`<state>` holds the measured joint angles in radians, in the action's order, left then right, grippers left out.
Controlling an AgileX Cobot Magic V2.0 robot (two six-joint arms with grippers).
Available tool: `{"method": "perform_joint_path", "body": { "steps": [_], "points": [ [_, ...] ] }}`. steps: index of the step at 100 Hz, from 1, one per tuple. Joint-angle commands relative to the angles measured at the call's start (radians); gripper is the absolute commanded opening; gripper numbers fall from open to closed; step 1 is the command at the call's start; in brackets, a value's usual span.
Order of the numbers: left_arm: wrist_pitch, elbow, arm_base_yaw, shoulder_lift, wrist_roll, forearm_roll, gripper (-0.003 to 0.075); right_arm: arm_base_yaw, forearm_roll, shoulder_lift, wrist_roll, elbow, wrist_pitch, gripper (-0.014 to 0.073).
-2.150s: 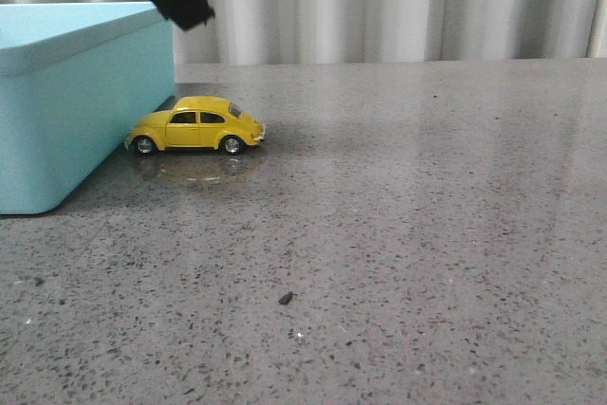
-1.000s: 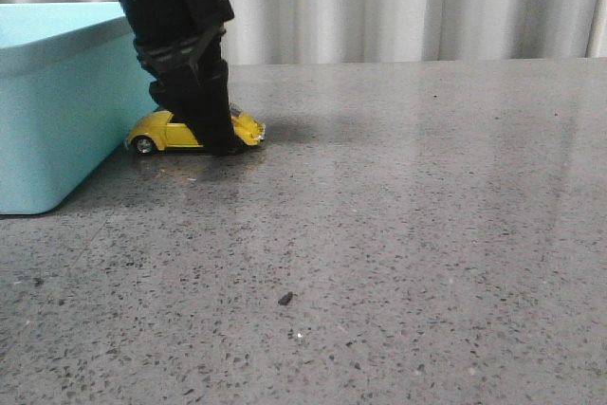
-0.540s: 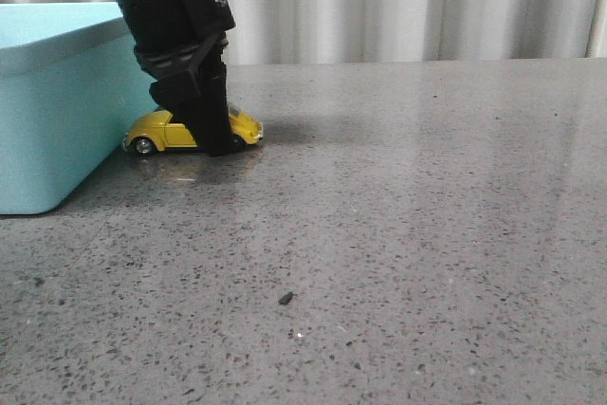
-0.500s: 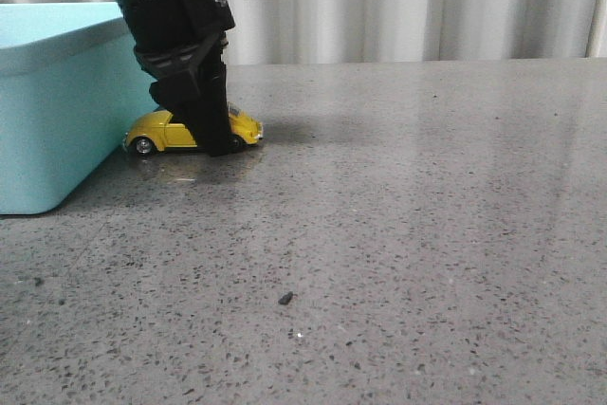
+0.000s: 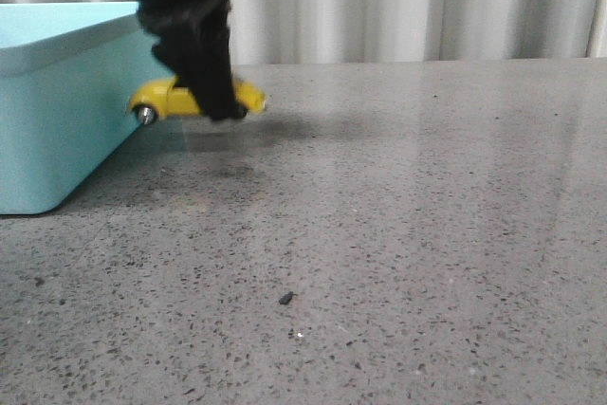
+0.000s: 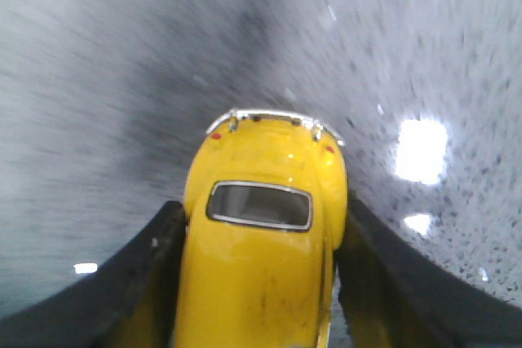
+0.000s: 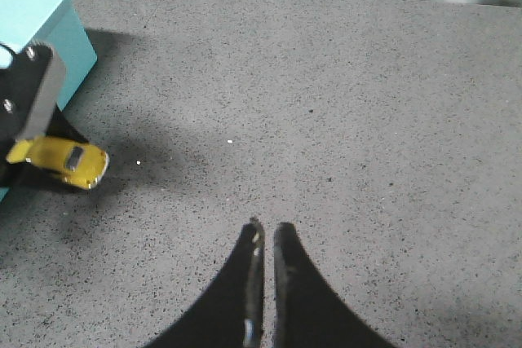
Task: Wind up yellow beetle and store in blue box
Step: 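Lift the yellow car with the left gripper and carry it over the blue box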
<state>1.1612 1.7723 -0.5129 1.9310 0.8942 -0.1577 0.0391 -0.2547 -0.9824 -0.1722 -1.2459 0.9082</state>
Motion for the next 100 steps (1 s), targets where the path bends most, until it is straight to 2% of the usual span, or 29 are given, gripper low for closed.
{"method": "perform_joint_path", "body": {
  "steps": [1,24,43,66,84,100],
  "points": [
    [0.020,0.112,-0.009,-0.058,-0.035,-0.014,-0.0017,-0.003,-0.013,0.018,-0.007,-0.024,-0.067,-0.0050],
    [0.109,0.360,-0.009,-0.058,-0.080,-0.038,-0.0021,-0.003,-0.013,0.018,-0.007,-0.024,-0.067,-0.0050],
    [0.109,0.477,-0.007,-0.094,-0.220,0.077,-0.0021,-0.003,-0.013,0.018,-0.007,-0.024,-0.065,-0.0050],
    [0.109,0.479,0.009,-0.167,-0.365,0.252,-0.0021,-0.003,-0.013,0.018,-0.007,-0.024,-0.065,-0.0050],
    [0.109,0.464,0.087,-0.205,-0.442,0.247,-0.0021,-0.003,-0.013,0.020,-0.007,-0.024,-0.062,-0.0050],
    [0.109,0.361,0.161,-0.238,-0.471,0.248,-0.0021,-0.003,-0.013,0.020,-0.007,-0.024,-0.060,-0.0050]
  ]
}}
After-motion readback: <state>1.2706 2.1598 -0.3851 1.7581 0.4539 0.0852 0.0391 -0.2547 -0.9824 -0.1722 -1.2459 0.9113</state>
